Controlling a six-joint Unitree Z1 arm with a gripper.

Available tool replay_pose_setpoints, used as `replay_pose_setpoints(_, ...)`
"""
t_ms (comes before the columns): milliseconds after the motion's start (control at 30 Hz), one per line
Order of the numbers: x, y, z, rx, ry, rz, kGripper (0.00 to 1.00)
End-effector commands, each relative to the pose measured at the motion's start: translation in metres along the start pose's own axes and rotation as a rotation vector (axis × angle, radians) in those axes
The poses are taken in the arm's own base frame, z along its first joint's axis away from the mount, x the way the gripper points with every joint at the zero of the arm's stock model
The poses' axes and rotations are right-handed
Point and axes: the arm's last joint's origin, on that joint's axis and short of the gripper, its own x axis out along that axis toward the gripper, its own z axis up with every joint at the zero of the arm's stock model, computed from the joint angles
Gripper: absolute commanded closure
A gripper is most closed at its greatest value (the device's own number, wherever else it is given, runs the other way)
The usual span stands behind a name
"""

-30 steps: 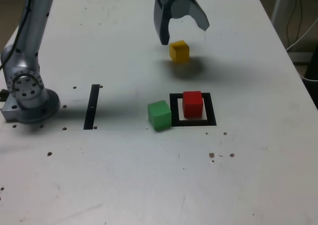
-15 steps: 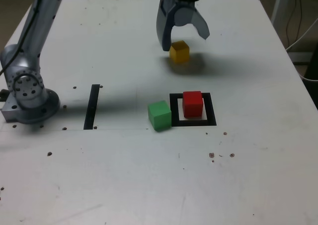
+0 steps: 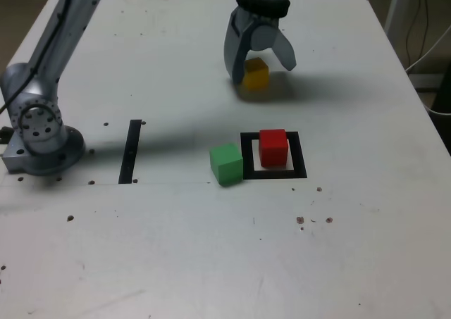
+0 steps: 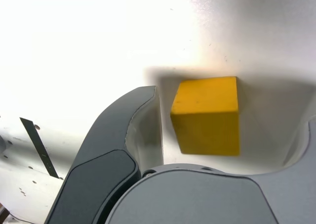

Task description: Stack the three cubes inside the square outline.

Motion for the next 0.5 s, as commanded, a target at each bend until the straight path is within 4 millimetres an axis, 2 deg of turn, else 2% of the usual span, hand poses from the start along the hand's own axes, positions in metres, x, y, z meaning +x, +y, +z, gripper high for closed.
replay_pose_setpoints(0,0.0025,0.0022,0.0019,-0.015,0.009,-0.001,0.20)
replay_pose_setpoints(133,0.0013,0.0029,0.0023,-0.028,0.005,0.009,0.46)
replay_pose_setpoints(233,0.0002,0.0033,0.0029,-0.025,-0.003,0.015,0.59)
replay_pose_setpoints(467,0.0012,0.0030,0.0024,-0.020,0.003,0.010,0.62)
